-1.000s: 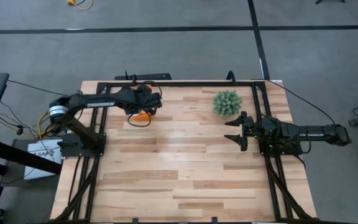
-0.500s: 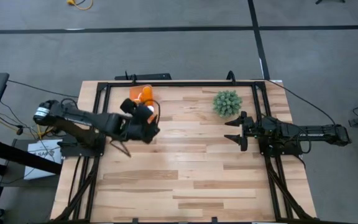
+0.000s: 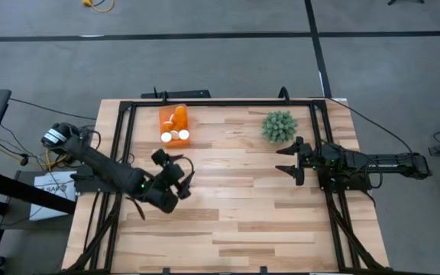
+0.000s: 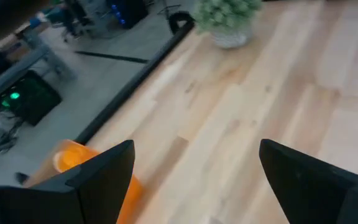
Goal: Pick and place pill bottles into a basket
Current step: Return to Home Position
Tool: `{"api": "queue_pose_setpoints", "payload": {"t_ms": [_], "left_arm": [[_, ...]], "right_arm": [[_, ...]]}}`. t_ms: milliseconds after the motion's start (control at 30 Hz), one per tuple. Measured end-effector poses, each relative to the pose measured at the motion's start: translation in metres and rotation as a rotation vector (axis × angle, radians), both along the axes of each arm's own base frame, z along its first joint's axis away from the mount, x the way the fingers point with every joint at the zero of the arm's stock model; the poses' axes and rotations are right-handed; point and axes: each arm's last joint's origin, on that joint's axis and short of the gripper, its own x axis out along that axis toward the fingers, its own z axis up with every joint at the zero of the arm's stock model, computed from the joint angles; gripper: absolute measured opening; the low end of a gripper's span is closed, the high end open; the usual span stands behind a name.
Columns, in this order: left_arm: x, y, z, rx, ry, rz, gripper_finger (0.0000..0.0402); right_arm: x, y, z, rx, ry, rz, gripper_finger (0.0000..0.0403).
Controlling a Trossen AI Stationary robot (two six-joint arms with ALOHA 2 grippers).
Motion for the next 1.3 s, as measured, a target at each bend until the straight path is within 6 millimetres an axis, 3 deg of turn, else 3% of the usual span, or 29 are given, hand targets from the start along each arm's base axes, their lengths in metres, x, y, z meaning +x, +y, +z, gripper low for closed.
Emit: {"api": "queue_pose_setpoints", "payload": {"t_ms": [167, 367, 567, 1033, 1300], "left_arm": [[-0.017, -0.014, -0.026, -0.044, -0.018, -0.095, 0.0338], [-0.047, -0.017, -0.038, -0.162, -0.131, -0.212, 0.0338], [-0.072, -0.008, -0.047, -0.253, -0.244, -0.376, 0.0338], [-0.117, 0.021, -0.083, -0.211, -0.500, -0.677, 0.0338], [-0.124, 0.025, -0.081, -0.136, -0.521, -0.756, 0.0338]], "right_arm": [[0.000, 0.000, 0.000, 0.000, 0.000, 0.000, 0.0311], [0.000, 0.000, 0.000, 0.000, 0.000, 0.000, 0.0311], [0.000, 0.000, 0.000, 0.000, 0.000, 0.000, 0.0311], [0.000, 0.000, 0.000, 0.000, 0.000, 0.000, 0.0311], [0.000, 0.000, 0.000, 0.000, 0.000, 0.000, 0.0311]]}}
